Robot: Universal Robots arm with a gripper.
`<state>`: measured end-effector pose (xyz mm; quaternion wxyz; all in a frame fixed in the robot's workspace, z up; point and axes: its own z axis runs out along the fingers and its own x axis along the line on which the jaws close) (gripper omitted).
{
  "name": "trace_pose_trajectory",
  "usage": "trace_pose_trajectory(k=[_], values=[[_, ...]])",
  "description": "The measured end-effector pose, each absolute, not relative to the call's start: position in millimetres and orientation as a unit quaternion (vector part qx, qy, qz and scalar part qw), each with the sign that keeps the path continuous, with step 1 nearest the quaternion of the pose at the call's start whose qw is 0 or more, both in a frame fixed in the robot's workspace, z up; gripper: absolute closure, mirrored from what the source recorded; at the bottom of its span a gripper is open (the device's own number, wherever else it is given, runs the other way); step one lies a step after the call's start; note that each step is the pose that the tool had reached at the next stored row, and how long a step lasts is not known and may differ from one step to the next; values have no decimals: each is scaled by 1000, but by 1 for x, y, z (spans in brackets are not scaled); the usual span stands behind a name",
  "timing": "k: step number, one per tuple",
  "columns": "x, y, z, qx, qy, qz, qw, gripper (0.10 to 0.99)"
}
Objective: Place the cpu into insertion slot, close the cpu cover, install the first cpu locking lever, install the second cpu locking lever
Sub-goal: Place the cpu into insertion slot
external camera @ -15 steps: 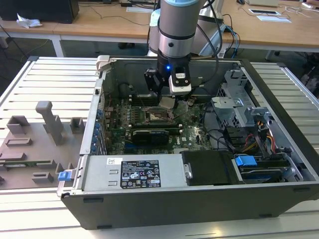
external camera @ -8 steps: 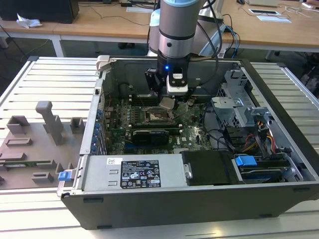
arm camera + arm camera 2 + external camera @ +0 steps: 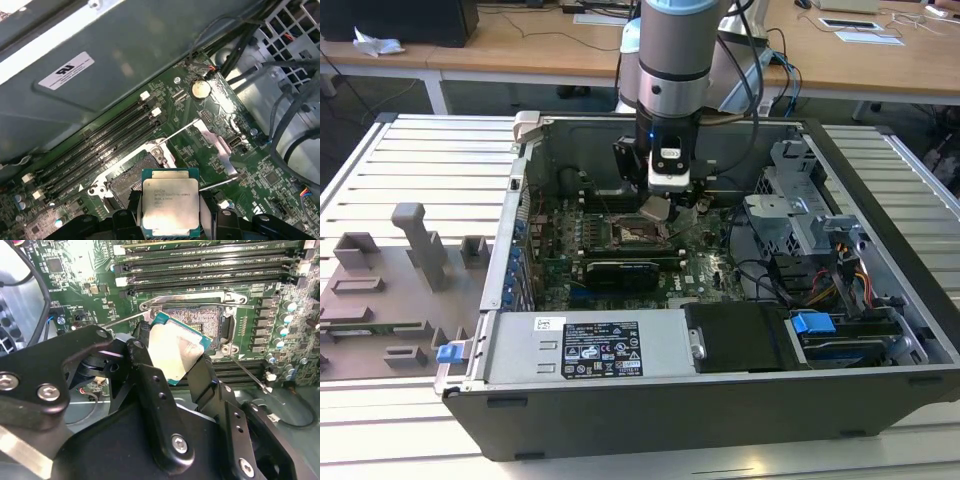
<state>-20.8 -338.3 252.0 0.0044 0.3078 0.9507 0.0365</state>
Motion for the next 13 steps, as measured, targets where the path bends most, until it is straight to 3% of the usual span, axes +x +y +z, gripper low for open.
trace_pose_trajectory(k=[13], values=[[-21,-338,251,379,925,34,8,541]])
